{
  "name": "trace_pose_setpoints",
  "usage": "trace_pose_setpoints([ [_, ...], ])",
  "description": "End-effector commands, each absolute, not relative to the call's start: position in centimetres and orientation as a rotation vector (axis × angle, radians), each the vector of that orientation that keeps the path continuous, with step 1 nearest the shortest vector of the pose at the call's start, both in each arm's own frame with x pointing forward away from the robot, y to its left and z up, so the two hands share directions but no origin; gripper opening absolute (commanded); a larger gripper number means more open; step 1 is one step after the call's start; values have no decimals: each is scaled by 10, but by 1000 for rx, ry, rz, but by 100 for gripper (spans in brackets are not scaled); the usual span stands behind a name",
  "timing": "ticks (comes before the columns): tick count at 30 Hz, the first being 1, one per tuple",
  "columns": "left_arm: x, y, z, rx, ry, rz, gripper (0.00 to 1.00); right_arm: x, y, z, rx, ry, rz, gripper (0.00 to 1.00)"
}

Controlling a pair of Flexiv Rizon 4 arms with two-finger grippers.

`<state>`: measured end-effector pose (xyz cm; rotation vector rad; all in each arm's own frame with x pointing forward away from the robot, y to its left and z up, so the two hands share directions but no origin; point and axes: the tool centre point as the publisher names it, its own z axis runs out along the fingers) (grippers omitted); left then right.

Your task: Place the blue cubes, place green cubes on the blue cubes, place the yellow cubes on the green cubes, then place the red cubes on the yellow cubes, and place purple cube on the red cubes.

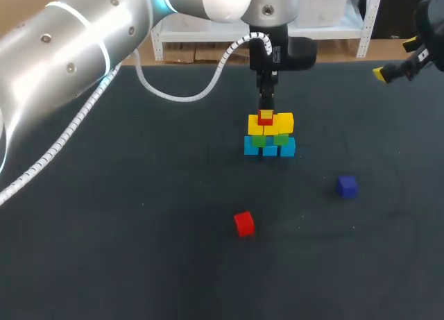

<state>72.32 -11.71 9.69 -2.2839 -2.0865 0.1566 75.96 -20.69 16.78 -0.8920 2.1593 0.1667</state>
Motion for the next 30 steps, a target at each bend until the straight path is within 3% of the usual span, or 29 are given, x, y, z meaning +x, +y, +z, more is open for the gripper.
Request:
trace_pose_setpoints([
  [1, 722, -116, 97, -2286, -2093, 150, 0, 756, -205, 168, -860, 2157, 108, 100],
  [16, 724, -116, 95, -2283, -2099, 153, 0, 756, -205, 168, -860, 2157, 108, 100],
  [17, 724, -116, 95, -2284, -2100, 154, 9, 756, -205, 168, -860, 2157, 108, 100],
  [24, 724, -116, 96, -2288, -2101, 151, 25, 756, -205, 168, -860, 2157, 108, 100],
  [30, 725, -116, 96, -2291, -2098, 148, 30, 756, -205, 168, -860, 2157, 108, 100],
])
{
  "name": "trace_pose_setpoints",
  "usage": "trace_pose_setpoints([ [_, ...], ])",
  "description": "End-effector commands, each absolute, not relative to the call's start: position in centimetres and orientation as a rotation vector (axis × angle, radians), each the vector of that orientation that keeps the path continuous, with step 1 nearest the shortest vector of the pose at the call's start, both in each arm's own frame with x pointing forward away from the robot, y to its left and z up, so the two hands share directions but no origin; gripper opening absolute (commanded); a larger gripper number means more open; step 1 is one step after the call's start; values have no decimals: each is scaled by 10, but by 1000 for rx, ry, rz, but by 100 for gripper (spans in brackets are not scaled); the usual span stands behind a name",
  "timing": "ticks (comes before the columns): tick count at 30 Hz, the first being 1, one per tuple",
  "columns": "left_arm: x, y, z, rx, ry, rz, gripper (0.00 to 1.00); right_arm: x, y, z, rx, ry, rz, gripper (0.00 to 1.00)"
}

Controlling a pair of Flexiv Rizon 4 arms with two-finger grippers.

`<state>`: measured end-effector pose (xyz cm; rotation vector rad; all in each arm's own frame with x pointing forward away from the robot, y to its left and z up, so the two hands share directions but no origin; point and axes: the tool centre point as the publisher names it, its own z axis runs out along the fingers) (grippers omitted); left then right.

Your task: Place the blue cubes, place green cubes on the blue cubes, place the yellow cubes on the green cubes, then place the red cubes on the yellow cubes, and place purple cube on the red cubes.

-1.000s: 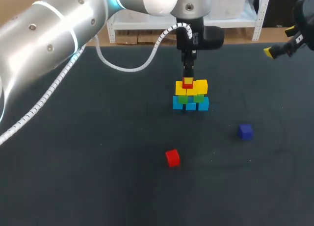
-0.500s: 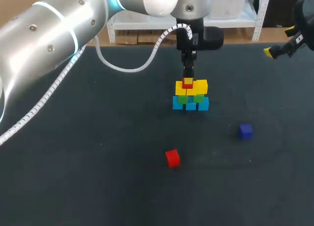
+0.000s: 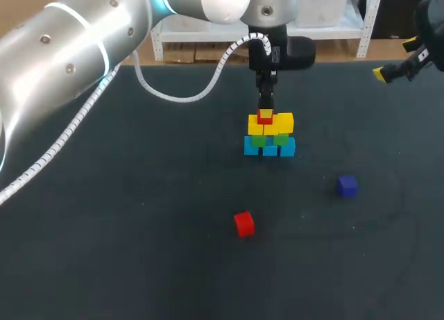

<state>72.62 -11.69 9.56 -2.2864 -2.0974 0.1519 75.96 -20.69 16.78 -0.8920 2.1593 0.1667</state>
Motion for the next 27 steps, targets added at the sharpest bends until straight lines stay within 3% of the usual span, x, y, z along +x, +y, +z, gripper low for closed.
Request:
trace_pose_setpoints([
  [1, 725, -116, 96, -2292, -2097, 149, 31, 756, -205, 168, -860, 2157, 108, 100],
  [16, 724, -116, 94, -2290, -2092, 153, 49, 756, -205, 168, -860, 2157, 108, 100],
  [17, 724, -116, 94, -2290, -2092, 153, 51, 756, -205, 168, -860, 2157, 108, 100],
  [19, 724, -116, 94, -2291, -2093, 153, 65, 756, -205, 168, -860, 2157, 108, 100],
  [24, 724, -116, 96, -2295, -2106, 155, 79, 756, -205, 168, -860, 2157, 108, 100],
  [27, 725, -115, 96, -2294, -2115, 157, 78, 756, -205, 168, -860, 2157, 108, 100],
])
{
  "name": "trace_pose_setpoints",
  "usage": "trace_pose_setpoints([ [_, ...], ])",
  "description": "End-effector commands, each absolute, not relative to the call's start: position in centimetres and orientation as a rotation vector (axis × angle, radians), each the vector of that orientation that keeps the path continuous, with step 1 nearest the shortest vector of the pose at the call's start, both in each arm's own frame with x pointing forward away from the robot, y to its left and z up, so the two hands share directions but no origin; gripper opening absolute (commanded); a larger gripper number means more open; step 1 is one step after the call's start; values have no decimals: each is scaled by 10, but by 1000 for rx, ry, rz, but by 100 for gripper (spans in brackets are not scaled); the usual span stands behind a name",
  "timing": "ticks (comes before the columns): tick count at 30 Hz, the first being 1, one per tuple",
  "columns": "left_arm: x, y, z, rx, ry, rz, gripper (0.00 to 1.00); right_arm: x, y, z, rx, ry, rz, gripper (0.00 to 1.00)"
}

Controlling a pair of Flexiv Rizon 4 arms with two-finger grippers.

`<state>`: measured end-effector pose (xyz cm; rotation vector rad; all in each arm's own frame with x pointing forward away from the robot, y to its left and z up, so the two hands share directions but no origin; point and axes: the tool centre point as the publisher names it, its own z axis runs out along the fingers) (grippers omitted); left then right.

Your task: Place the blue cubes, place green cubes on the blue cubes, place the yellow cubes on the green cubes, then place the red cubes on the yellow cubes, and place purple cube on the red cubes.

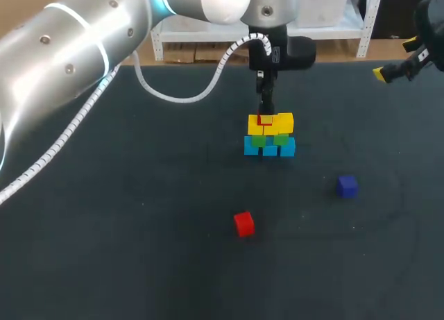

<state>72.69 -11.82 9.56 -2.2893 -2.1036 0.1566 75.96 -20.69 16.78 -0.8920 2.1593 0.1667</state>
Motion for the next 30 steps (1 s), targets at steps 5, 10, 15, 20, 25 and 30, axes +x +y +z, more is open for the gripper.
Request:
trace_pose_setpoints([
  [5, 726, -114, 96, -2292, -2128, 163, 67, 756, -205, 168, -860, 2157, 108, 100],
  [10, 725, -116, 96, -2297, -2127, 165, 50, 756, -205, 168, -860, 2157, 108, 100],
  [15, 725, -116, 97, -2301, -2126, 164, 44, 756, -205, 168, -860, 2157, 108, 100],
  [20, 725, -116, 97, -2302, -2128, 165, 40, 756, -205, 168, -860, 2157, 108, 100],
  [25, 725, -117, 97, -2300, -2132, 163, 40, 756, -205, 168, -860, 2157, 108, 100],
  [30, 724, -117, 98, -2293, -2139, 145, 38, 756, -205, 168, -860, 2157, 108, 100],
])
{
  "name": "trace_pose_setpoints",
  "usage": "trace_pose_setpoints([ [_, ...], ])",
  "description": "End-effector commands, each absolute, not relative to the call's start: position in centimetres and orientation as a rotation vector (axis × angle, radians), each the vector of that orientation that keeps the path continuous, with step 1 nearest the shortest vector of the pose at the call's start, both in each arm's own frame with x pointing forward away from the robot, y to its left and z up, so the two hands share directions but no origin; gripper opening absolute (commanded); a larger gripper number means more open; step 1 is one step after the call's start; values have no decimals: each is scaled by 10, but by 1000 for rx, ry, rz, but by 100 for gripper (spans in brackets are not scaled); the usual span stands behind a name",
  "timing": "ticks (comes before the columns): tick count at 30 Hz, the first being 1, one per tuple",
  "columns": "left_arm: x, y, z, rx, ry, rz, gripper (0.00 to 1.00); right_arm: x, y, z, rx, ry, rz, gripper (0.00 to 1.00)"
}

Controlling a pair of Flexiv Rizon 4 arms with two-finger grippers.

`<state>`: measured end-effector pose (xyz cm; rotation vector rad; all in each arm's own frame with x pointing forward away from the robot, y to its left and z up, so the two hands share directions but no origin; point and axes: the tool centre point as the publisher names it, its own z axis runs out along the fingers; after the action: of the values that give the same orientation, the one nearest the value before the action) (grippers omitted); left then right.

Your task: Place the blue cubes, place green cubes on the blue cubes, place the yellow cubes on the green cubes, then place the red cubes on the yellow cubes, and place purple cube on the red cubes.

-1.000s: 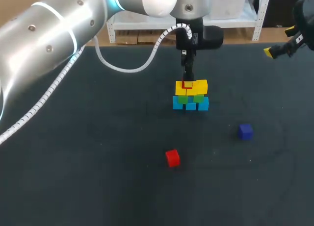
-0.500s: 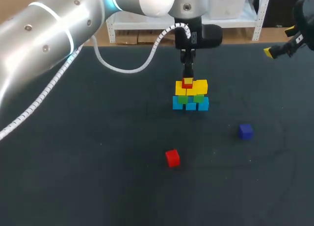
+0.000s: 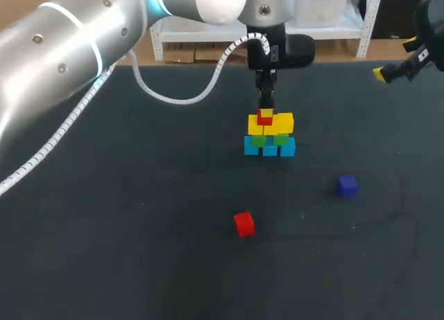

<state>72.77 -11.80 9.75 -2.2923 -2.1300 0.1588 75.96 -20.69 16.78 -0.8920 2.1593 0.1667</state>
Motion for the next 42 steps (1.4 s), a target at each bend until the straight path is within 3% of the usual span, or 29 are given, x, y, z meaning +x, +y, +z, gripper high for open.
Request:
trace_pose_setpoints([
  [1, 724, -117, 97, -2292, -2139, 144, 37, 756, -205, 168, -860, 2157, 108, 100],
  [15, 725, -117, 97, -2279, -2159, 121, 38, 756, -205, 168, -860, 2157, 108, 100],
  [21, 725, -116, 98, -2284, -2160, 128, 44, 756, -205, 168, -860, 2157, 108, 100],
  [22, 725, -117, 99, -2288, -2159, 136, 49, 756, -205, 168, -860, 2157, 108, 100],
  [24, 724, -117, 100, -2292, -2160, 138, 96, 756, -205, 168, -860, 2157, 108, 100],
  [25, 724, -117, 100, -2294, -2160, 139, 100, 756, -205, 168, -860, 2157, 108, 100],
  [42, 705, -97, 129, -2352, -2300, 42, 100, 756, -205, 168, -860, 2157, 108, 100],
])
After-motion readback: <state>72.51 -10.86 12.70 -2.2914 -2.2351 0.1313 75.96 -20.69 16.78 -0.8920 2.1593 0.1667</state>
